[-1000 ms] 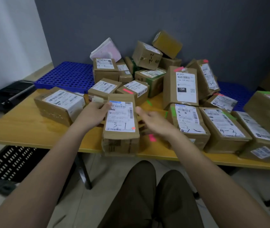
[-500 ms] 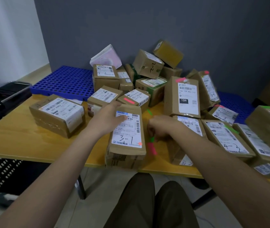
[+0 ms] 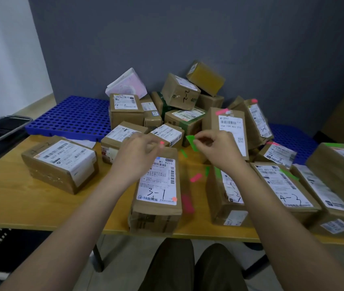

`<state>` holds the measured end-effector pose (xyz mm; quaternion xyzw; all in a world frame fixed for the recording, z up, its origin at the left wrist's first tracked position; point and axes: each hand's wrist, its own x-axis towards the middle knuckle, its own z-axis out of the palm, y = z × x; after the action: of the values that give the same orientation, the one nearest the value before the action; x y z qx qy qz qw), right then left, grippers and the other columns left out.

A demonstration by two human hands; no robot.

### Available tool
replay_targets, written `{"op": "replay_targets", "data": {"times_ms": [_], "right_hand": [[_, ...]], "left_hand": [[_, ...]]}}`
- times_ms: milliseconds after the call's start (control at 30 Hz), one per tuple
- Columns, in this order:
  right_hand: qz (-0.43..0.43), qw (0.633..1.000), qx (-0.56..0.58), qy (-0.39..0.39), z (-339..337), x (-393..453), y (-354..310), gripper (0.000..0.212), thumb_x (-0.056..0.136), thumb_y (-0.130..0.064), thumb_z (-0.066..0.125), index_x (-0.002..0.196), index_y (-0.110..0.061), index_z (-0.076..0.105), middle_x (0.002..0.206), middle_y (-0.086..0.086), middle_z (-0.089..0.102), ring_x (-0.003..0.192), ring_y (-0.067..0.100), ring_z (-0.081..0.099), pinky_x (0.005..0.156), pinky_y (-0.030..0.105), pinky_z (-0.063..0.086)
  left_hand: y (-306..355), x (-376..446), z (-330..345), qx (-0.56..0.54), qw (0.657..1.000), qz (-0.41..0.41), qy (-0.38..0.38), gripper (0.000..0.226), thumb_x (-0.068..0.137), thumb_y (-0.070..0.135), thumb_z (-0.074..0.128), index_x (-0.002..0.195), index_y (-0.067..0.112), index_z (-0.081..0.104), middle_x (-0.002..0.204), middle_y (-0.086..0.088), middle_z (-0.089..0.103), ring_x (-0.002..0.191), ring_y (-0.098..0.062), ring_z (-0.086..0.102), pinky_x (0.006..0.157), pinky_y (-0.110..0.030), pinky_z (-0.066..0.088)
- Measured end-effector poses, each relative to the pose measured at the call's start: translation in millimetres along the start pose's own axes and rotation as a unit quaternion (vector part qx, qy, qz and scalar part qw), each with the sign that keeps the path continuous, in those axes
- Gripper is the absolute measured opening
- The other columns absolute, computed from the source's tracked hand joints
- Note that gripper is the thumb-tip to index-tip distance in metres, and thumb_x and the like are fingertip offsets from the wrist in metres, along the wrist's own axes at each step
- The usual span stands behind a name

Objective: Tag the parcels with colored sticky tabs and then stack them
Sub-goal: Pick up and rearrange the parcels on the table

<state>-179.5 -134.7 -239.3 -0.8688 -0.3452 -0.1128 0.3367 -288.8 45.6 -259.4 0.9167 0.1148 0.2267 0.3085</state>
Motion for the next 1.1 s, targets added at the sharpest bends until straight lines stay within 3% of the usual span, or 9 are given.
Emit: {"op": "replay_targets", "data": {"times_ms": [67, 167, 267, 400, 533, 700, 833, 967, 1100], "right_hand": [[-0.039, 0.993, 0.094, 0.052, -5, -9, -10, 0.013, 0.086, -0.01, 0.069, 0.098, -0.011, 0.074, 0.081, -0.011, 0.066, 0.073, -0.004, 0.061, 0.071, 0.011, 0.051], [-0.152, 0.981, 0.066, 0.097, 0, -19, -15, 0.014, 0.083, -0.005, 0.07, 0.095, -0.008, 0.074, 0.085, -0.009, 0.067, 0.078, 0.004, 0.063, 0.072, 0.014, 0.052], [-0.214, 0.968, 0.035, 0.128, 2, -21, -12, 0.013, 0.081, -0.004, 0.068, 0.092, -0.007, 0.074, 0.086, -0.001, 0.07, 0.077, 0.008, 0.063, 0.071, 0.018, 0.053], [-0.263, 0.958, 0.007, 0.112, 4, -18, -10, 0.009, 0.085, -0.012, 0.067, 0.09, -0.007, 0.074, 0.088, 0.002, 0.071, 0.08, 0.015, 0.066, 0.069, 0.032, 0.054], [-0.295, 0.946, -0.053, 0.122, 7, -12, -11, 0.013, 0.086, -0.013, 0.065, 0.093, -0.007, 0.075, 0.091, 0.003, 0.07, 0.085, 0.022, 0.063, 0.072, 0.032, 0.052], [-0.241, 0.967, -0.013, 0.082, 2, -1, -18, 0.01, 0.078, -0.011, 0.073, 0.087, -0.012, 0.077, 0.084, -0.002, 0.071, 0.081, 0.014, 0.061, 0.071, 0.023, 0.05], [-0.061, 0.987, 0.144, -0.038, -7, 11, -29, 0.008, 0.072, -0.013, 0.082, 0.074, -0.017, 0.075, 0.076, -0.007, 0.068, 0.073, 0.005, 0.061, 0.069, 0.02, 0.051], [0.042, 0.939, 0.305, -0.154, -16, 25, -29, 0.011, 0.068, -0.003, 0.081, 0.071, -0.008, 0.072, 0.066, -0.002, 0.07, 0.064, 0.005, 0.063, 0.062, 0.016, 0.049], [0.08, 0.905, 0.359, -0.215, -16, 33, -28, 0.008, 0.073, 0.002, 0.073, 0.072, -0.003, 0.067, 0.061, -0.004, 0.068, 0.053, 0.001, 0.058, 0.052, 0.011, 0.042]], "left_hand": [[18, 5, -2, -0.122, 0.991, -0.036, -0.048, 0.035, 0.097, 0.041, 0.047, 0.102, 0.014, 0.07, 0.093, -0.005, 0.071, 0.074, -0.009, 0.059, 0.066, -0.029, 0.044], [41, 9, -2, -0.344, 0.911, -0.154, -0.167, 0.038, 0.096, 0.042, 0.05, 0.093, 0.011, 0.071, 0.086, -0.003, 0.075, 0.074, -0.012, 0.067, 0.066, -0.024, 0.052], [45, 13, 1, -0.448, 0.852, -0.199, -0.183, 0.024, 0.092, 0.03, 0.059, 0.088, 0.009, 0.07, 0.076, -0.003, 0.074, 0.067, -0.01, 0.067, 0.064, -0.02, 0.053], [41, 17, 1, -0.464, 0.845, -0.215, -0.153, 0.013, 0.088, 0.019, 0.065, 0.082, 0.009, 0.07, 0.067, -0.003, 0.069, 0.06, -0.01, 0.064, 0.057, -0.018, 0.052], [40, 23, -1, -0.446, 0.867, -0.196, -0.108, 0.012, 0.087, 0.016, 0.067, 0.079, 0.007, 0.07, 0.064, -0.003, 0.069, 0.054, -0.007, 0.063, 0.051, -0.016, 0.052], [30, 28, -1, -0.412, 0.894, -0.143, -0.102, 0.013, 0.088, 0.018, 0.065, 0.089, 0.008, 0.073, 0.075, -0.005, 0.073, 0.066, -0.008, 0.068, 0.061, -0.02, 0.056], [23, 32, -6, -0.409, 0.893, -0.118, -0.146, 0.021, 0.087, 0.019, 0.065, 0.099, 0.004, 0.072, 0.084, -0.011, 0.073, 0.073, -0.013, 0.068, 0.061, -0.02, 0.055], [22, 36, -9, -0.412, 0.89, -0.107, -0.166, 0.019, 0.086, 0.017, 0.064, 0.096, 0.002, 0.071, 0.078, -0.009, 0.072, 0.07, -0.012, 0.067, 0.064, -0.022, 0.057], [21, 38, -8, -0.41, 0.895, -0.094, -0.146, 0.014, 0.087, 0.014, 0.063, 0.092, 0.004, 0.072, 0.08, -0.008, 0.071, 0.067, -0.011, 0.065, 0.061, -0.021, 0.057]]}}
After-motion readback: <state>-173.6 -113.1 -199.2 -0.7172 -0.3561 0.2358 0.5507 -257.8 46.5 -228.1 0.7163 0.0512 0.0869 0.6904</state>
